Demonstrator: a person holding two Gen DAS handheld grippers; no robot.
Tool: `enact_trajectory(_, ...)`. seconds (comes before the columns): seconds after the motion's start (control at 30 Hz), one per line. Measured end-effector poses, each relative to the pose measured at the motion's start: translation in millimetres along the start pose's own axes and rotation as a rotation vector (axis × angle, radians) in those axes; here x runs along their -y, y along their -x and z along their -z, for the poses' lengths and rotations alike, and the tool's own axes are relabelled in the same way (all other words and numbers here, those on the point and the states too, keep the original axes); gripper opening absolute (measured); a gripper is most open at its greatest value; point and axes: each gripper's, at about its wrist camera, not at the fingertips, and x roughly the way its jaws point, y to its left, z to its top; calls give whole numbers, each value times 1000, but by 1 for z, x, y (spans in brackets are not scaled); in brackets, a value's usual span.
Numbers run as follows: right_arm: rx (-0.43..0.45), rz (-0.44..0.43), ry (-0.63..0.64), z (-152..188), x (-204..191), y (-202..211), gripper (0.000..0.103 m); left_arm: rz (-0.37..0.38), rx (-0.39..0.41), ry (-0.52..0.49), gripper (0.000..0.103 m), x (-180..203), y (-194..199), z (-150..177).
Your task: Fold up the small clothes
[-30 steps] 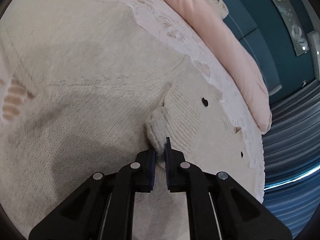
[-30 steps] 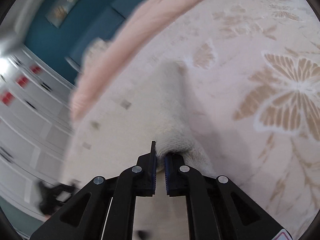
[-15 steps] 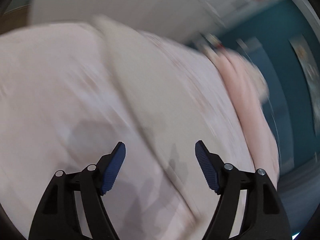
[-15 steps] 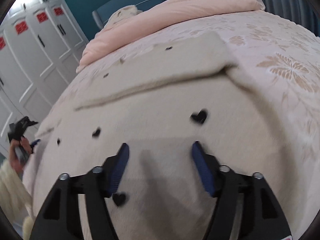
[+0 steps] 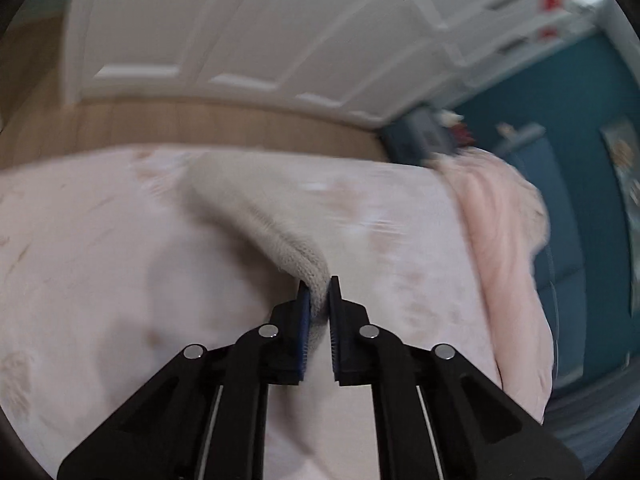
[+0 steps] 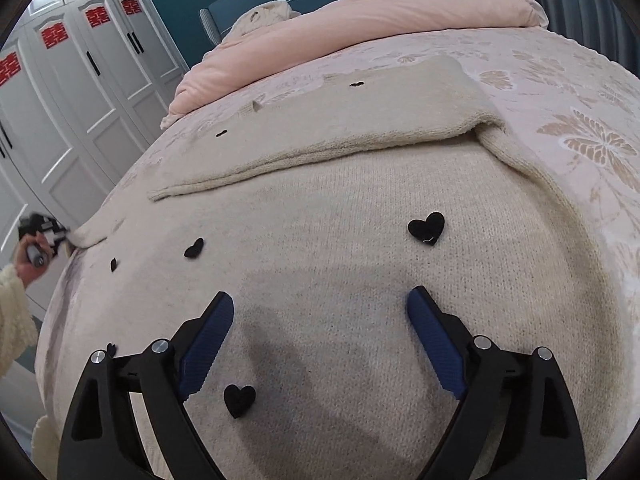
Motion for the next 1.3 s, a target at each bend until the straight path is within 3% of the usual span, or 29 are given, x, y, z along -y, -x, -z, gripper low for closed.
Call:
enact_trajectory(0.13,9,-22,-11,1,3,0,87,184,-17,-262,6,103,43,47)
enact_trajectory(0.17,13,-28,-15,1,3,0,87,255,-44,-345,7,138,57,74)
enact_trajectory(0.27,19,-41,-24,1,5,0,87,358,-121,-505,7,197,76,148)
enact_trajectory(0.3,21,-46,-27,1,6,1,87,385,-178,-565,8,216,76,188)
enact_trajectory(0.4,28,-59,-35,1,7,1,87,368,-325,-655,13,230,57,286)
enact_trajectory(0.43,30,-66,-39,0,9,1,87,354,-391,-660,20,225,46,316)
enact_trajectory(0.57,34,-80,-51,-1,10,2,87,291,-531,-555,45,175,28,382)
enact_trajectory(0.67,25,-71,-59,-6,9,2,85,276,-544,-445,56,144,26,380)
enact_trajectory(0.73,30,-30,-72,-15,4,8,87,274,-510,-350,57,129,19,349)
enact_trajectory(0.83,76,-93,-113,-50,-8,10,87,237,-435,-269,63,114,14,307)
enact_trajectory(0.97,10,-151,-185,-118,-29,-38,87,216,-410,-84,63,94,-8,264)
enact_trajectory(1.03,-48,-135,-231,-145,-35,-76,87,217,-401,27,63,82,-16,253)
enact_trajectory(1.13,-120,-109,-270,-160,-43,-117,78,227,-388,145,63,65,-23,244)
enact_trajectory(1.2,-151,-94,-289,-164,-49,-138,72,220,-387,164,63,61,-27,239)
enact_trajectory(1.23,-149,-77,-283,-165,-51,-144,60,218,-390,176,61,60,-30,238)
enact_trajectory(1.27,-137,-58,-261,-167,-58,-147,21,217,-396,192,55,57,-35,235)
enact_trajectory(1.3,-141,-52,-234,-169,-64,-150,8,213,-397,208,50,55,-35,231)
